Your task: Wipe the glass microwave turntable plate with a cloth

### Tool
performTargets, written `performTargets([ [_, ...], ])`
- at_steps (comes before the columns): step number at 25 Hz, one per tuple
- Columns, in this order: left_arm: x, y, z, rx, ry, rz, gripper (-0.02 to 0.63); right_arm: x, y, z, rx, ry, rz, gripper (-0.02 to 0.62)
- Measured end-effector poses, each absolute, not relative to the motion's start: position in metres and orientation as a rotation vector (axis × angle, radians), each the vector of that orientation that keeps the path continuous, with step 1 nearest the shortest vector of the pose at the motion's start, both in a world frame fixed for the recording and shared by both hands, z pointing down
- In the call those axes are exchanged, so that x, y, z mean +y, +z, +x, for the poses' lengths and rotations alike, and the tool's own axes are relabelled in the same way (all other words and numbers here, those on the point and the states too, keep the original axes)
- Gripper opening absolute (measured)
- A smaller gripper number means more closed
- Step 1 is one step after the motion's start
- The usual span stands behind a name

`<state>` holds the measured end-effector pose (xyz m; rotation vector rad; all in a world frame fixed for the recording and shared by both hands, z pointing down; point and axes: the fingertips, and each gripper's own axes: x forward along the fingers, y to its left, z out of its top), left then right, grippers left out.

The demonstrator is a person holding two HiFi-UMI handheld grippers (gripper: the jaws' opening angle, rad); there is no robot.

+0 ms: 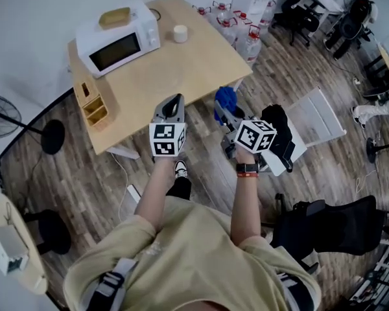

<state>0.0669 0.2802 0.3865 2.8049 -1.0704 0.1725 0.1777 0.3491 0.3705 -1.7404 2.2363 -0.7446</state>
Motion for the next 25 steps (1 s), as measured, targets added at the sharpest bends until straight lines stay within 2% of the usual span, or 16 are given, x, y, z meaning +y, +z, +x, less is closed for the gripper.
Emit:
performTargets([
  [6, 0.177, 0.421, 0.039, -1.130, 0.219, 2.711, 0.018, 0.222, 0.399, 0.148, 2.291, -0.865, -1.656, 0.138],
  [11, 0.103, 0.416, 0.012, -1.223, 0.217, 2.678, 0.017, 0.141, 0.409, 0.113, 2.453, -0.882, -1.649, 0.138],
  [17, 0.053, 0.431, -0.025, -1.322, 0.211, 2.580, 0.018, 0.082, 0.431, 0.074, 2.505, -1.115, -1.522, 0.138],
  [25, 0.018, 0.452, -0.055, -1.412, 0.241, 2.506, 0.018, 0.032, 0.465, 0.045, 2.653, -1.242, -1.514, 0.138],
])
